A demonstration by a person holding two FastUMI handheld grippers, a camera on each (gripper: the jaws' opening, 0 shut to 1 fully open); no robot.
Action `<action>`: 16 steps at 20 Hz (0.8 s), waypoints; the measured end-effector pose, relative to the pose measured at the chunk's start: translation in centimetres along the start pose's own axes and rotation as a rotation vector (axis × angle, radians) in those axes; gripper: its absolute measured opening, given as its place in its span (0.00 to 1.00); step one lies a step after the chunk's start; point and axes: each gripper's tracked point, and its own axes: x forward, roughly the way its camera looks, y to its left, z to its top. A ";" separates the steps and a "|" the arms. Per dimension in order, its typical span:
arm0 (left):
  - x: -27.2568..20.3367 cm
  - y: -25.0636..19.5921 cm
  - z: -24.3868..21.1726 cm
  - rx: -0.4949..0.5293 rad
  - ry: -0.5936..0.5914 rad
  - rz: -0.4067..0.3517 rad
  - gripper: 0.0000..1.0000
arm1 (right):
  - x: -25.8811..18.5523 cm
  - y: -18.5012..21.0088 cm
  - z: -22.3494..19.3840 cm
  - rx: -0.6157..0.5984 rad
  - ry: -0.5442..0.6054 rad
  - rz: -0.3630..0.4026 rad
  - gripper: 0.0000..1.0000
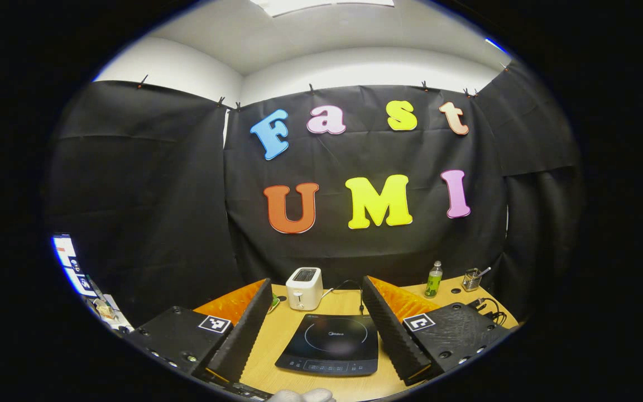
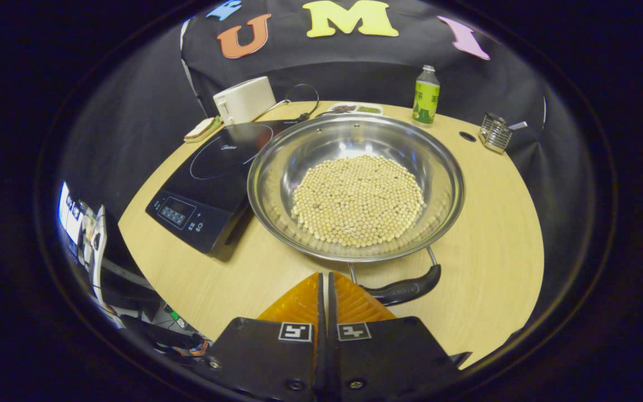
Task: First push the handle of the pot to place it horizontally, then grasp the pot with both hands and set it on the induction cooktop.
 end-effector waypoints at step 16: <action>1.5 -3.1 0.5 0.014 0.008 -0.008 0.96 | -0.7 -5.8 0.8 0.046 0.006 -0.037 0.01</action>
